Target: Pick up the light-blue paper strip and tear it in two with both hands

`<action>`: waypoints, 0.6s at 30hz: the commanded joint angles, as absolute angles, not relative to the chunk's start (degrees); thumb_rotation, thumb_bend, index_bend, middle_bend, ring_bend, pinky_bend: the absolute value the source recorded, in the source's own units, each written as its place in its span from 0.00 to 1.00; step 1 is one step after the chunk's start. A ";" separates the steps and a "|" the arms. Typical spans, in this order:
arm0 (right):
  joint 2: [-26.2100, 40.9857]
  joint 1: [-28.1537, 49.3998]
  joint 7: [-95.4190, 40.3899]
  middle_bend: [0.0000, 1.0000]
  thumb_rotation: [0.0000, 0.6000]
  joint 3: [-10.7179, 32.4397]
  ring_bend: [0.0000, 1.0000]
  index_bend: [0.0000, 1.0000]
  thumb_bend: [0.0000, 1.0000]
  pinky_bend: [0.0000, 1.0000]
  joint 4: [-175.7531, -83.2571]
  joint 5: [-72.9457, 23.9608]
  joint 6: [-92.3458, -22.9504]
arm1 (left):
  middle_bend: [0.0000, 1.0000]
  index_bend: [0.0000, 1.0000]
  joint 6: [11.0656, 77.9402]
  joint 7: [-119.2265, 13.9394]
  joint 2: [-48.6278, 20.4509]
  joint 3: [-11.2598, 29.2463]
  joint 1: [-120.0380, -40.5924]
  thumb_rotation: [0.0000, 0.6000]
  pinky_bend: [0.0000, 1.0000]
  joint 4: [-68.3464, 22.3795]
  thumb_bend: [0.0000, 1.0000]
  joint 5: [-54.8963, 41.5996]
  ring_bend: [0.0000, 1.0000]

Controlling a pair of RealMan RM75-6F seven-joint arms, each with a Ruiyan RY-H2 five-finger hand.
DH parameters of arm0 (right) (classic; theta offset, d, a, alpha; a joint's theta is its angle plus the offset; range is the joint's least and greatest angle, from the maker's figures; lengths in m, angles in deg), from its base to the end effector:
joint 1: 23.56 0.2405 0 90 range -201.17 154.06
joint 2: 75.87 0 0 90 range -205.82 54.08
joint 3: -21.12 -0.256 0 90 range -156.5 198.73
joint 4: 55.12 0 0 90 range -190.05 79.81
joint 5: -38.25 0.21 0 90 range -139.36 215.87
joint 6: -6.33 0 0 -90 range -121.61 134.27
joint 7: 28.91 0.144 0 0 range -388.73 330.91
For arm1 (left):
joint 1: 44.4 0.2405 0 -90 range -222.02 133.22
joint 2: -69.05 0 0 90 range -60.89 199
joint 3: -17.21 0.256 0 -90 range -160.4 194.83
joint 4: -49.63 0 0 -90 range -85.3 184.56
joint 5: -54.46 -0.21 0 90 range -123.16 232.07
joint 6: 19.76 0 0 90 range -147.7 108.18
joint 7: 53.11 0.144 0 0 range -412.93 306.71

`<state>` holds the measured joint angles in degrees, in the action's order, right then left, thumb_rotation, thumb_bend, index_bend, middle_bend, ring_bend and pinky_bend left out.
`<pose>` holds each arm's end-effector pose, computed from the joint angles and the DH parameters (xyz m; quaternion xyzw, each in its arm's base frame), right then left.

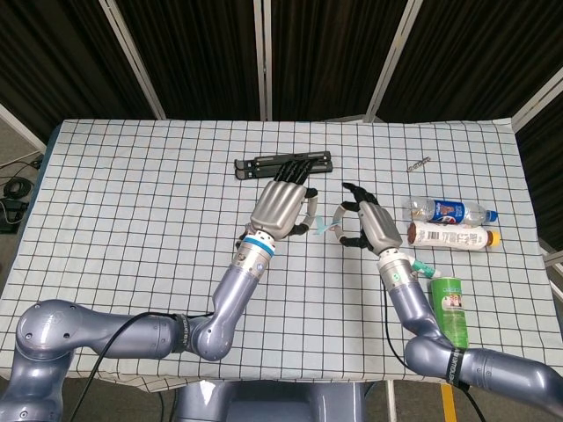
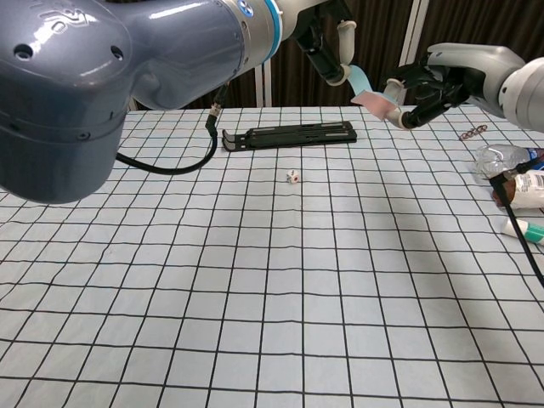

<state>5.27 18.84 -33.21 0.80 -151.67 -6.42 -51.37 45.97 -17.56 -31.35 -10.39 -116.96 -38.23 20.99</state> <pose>-0.1306 -0.3666 0.0442 0.5467 -0.5793 0.4744 0.3749 0.0785 0.3737 -0.0252 -0.6818 -0.3966 -0.4890 0.3726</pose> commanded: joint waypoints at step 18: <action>6.67 17.76 -36.84 0.11 1.00 6.16 0.00 0.77 0.43 0.00 -144.53 -4.56 -48.96 | 0.00 0.92 48.01 -17.36 -25.97 -13.26 -115.86 1.00 0.00 -43.16 0.63 19.52 0.00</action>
